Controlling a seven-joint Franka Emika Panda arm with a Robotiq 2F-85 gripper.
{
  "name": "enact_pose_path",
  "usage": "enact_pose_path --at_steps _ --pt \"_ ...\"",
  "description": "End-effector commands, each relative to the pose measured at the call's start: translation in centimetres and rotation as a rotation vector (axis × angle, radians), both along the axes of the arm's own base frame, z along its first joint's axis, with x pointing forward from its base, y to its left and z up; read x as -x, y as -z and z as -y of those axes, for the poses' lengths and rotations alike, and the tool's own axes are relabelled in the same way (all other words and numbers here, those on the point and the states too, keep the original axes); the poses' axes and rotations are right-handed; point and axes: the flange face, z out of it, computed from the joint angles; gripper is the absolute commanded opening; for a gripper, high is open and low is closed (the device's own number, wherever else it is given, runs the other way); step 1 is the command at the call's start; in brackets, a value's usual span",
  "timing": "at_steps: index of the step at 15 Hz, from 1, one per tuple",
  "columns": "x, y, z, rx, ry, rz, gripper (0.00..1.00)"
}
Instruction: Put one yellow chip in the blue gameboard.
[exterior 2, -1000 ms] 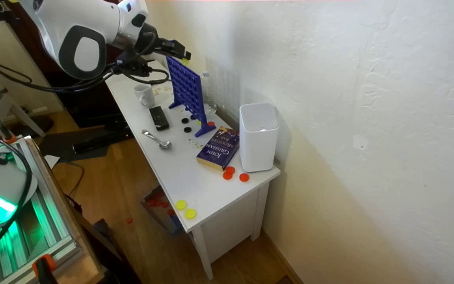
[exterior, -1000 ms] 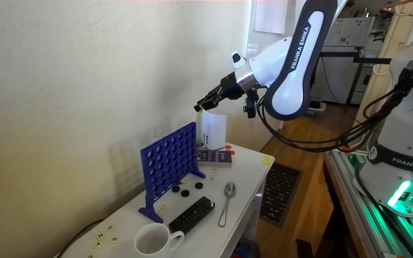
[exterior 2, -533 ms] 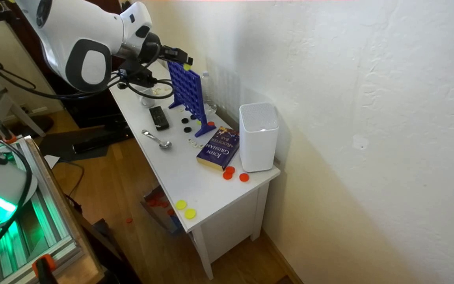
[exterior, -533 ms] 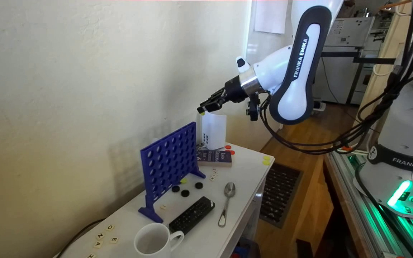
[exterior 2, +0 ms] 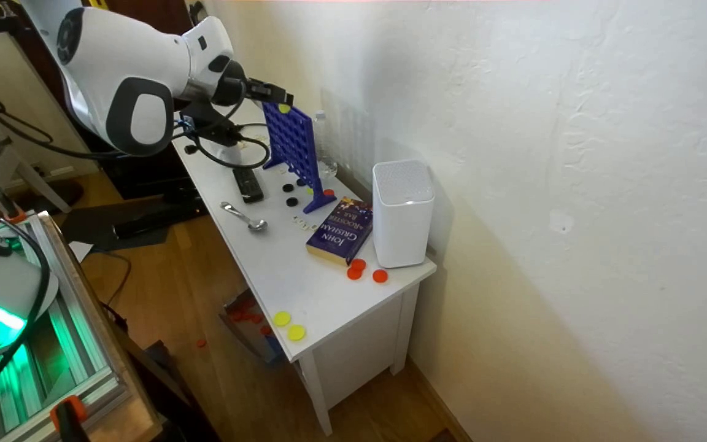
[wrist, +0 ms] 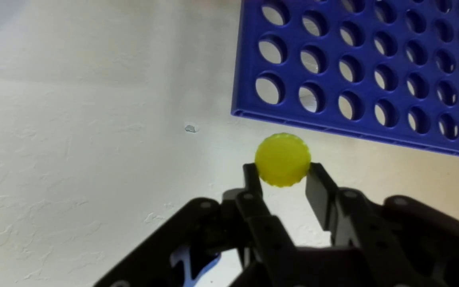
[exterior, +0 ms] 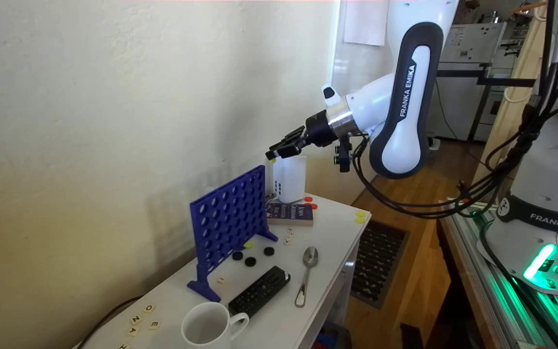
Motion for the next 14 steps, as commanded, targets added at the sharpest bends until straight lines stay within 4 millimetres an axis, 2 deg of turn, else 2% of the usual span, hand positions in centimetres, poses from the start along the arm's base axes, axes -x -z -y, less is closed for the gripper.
enact_pose_path --at_steps 1,3,4,9,10,14 --pt "0.0 0.1 -0.1 -0.002 0.000 -0.003 0.34" --pt "0.0 0.1 -0.1 -0.004 0.000 -0.005 0.34" --pt "-0.1 0.3 -0.1 -0.001 0.003 0.002 0.09" --pt "-2.2 -0.1 -1.9 -0.069 -0.006 0.103 0.09" --pt "-3.1 -0.7 -2.1 -0.079 -0.004 0.106 0.09" --pt "-4.9 -1.3 -1.7 -0.106 0.019 0.147 0.09"
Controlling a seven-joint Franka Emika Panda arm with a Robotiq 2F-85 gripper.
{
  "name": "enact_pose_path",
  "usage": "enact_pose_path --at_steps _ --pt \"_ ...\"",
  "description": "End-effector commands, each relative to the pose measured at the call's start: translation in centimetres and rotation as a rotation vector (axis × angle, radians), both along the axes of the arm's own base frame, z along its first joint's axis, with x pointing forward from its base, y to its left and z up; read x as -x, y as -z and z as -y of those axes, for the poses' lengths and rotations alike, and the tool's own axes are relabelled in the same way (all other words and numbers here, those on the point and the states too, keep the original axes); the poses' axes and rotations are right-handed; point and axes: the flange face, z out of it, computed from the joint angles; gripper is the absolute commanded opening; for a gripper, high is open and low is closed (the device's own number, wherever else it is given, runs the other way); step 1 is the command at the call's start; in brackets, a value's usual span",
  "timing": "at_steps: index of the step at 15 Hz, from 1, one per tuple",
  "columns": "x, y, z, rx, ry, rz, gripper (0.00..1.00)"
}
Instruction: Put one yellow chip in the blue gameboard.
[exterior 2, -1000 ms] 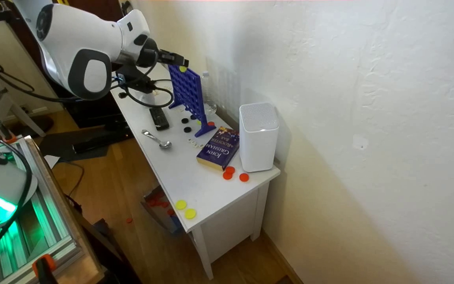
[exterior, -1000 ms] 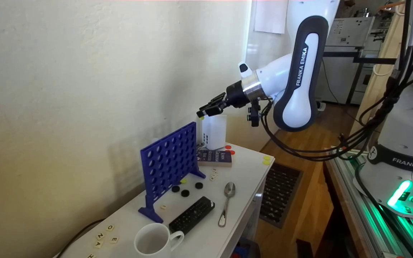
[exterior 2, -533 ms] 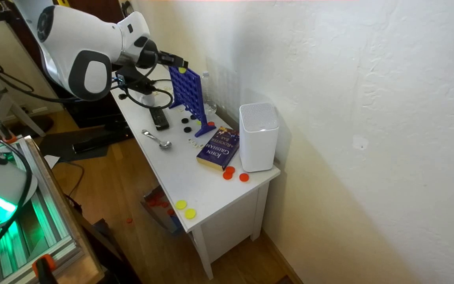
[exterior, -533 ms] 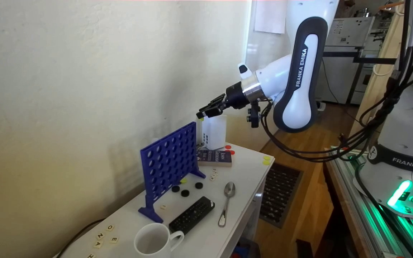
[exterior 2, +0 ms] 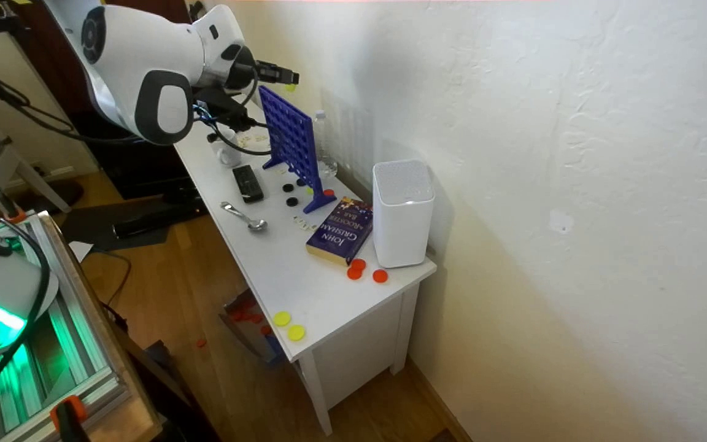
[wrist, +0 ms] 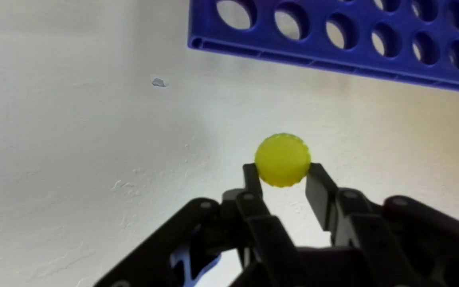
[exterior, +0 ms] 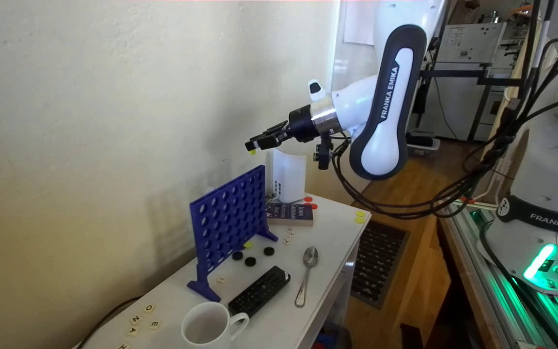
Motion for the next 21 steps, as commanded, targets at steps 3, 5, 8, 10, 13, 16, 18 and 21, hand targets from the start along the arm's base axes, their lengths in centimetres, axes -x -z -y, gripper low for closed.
enact_pose_path --at_steps 3,5,8,10,13,16,18,21 --pt "-2.0 -0.2 0.9 -0.048 0.060 0.055 0.09" --pt "-1.7 0.4 1.3 -0.049 0.075 0.041 0.09" --pt "-1.1 1.5 1.8 -0.053 0.091 0.011 0.09" --pt "-1.3 1.7 2.0 -0.061 0.094 0.010 0.09" --pt "-0.9 2.6 2.3 -0.071 0.106 -0.013 0.09" --pt "-0.6 3.3 2.5 -0.085 0.117 -0.032 0.09" --pt "-0.4 3.8 2.6 -0.093 0.121 -0.043 0.09" --pt "-0.2 4.3 2.7 -0.101 0.127 -0.054 0.09"
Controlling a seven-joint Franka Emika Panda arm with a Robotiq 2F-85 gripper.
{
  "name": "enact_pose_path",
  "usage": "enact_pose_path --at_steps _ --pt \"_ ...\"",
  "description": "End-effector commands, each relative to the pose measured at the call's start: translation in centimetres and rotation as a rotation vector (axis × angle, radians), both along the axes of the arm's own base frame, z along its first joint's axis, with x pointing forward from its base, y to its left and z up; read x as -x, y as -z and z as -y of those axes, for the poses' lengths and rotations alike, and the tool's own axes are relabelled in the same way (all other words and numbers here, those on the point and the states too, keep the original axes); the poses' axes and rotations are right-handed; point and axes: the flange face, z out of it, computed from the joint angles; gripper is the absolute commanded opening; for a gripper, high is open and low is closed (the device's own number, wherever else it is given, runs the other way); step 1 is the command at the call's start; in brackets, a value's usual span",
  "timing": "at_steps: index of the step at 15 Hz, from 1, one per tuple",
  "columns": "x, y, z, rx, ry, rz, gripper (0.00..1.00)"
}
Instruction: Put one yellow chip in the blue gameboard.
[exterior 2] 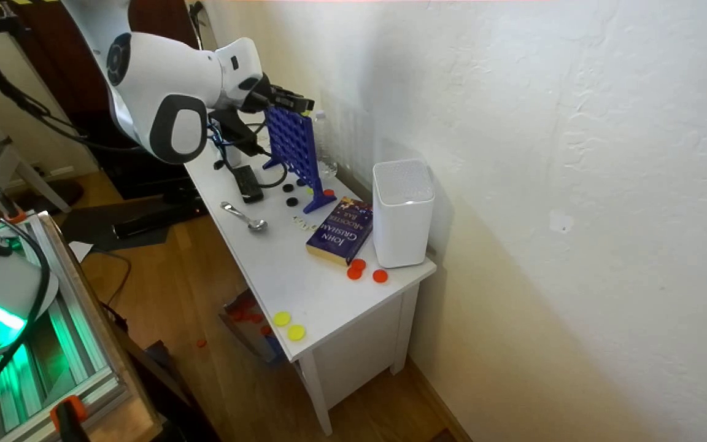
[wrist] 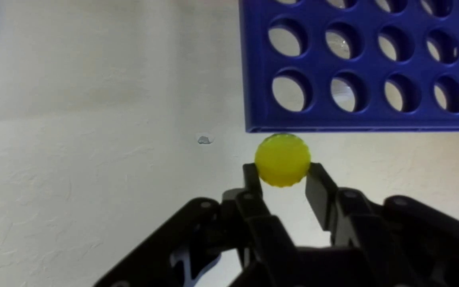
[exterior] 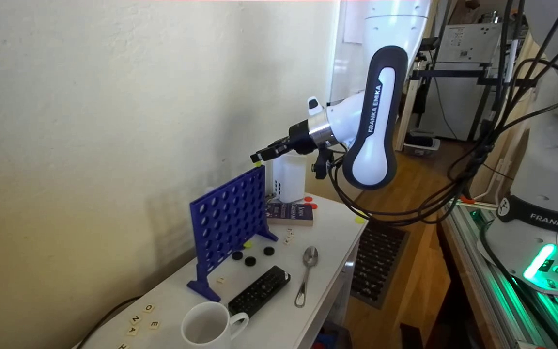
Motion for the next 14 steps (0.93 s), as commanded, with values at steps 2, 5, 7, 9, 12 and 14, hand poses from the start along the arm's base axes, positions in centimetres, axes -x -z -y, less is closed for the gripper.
enact_pose_path --at_steps 2,5,7,9,12,14 --pt "0.4 0.6 0.0 -0.031 0.019 0.007 0.09" --pt "0.2 0.4 -0.1 -0.035 0.020 0.009 0.09" --pt "0.1 0.2 -0.2 -0.039 0.024 0.012 0.09" --pt "0.0 0.2 -0.3 -0.045 0.027 0.015 0.09" --pt "-0.4 -0.2 -0.4 -0.054 0.030 0.027 0.09" --pt "-0.8 -0.6 -0.4 -0.060 0.025 0.042 0.09"
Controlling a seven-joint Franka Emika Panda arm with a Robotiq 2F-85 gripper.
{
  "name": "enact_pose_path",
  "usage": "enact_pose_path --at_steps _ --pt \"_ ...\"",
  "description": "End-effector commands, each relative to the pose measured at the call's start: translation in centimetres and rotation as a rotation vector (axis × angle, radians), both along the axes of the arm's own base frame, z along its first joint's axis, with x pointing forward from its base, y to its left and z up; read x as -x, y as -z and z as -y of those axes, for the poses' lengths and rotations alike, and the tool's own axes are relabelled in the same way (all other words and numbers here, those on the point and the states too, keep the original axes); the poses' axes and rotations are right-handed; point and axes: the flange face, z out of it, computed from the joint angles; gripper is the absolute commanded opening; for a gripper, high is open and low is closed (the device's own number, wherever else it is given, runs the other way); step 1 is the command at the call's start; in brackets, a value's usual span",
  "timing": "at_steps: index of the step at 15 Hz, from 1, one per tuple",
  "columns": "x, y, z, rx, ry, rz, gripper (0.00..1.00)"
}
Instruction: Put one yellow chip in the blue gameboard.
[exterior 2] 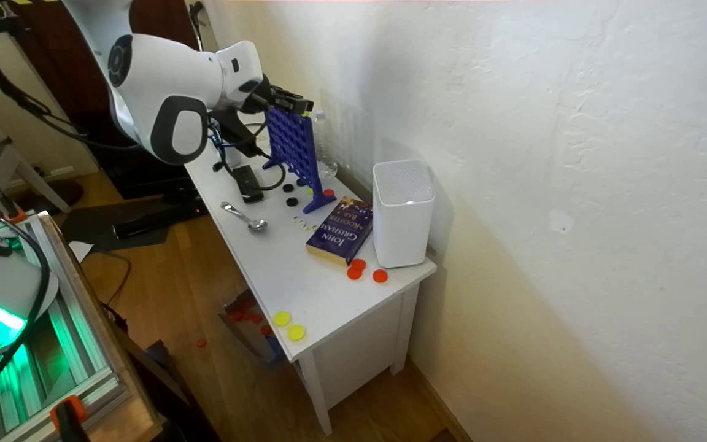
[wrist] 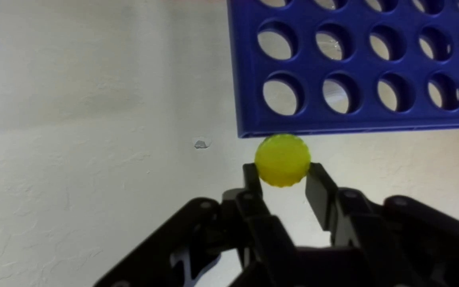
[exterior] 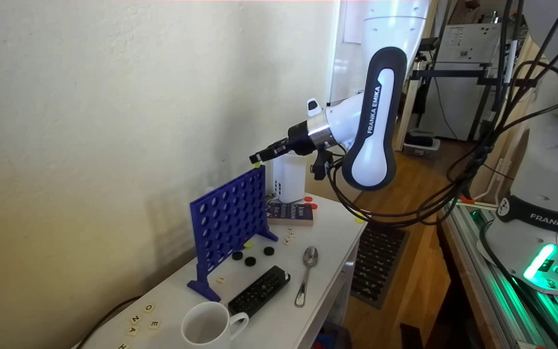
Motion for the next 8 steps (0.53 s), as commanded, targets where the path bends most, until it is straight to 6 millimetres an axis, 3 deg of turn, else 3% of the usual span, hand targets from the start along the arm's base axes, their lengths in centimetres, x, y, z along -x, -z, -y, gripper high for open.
enact_pose_path --at_steps 1,8 --pt "-0.7 -0.9 -0.1 -0.031 0.015 0.047 0.09" --pt "-0.7 -2.8 -0.3 -0.097 0.016 0.076 0.09"
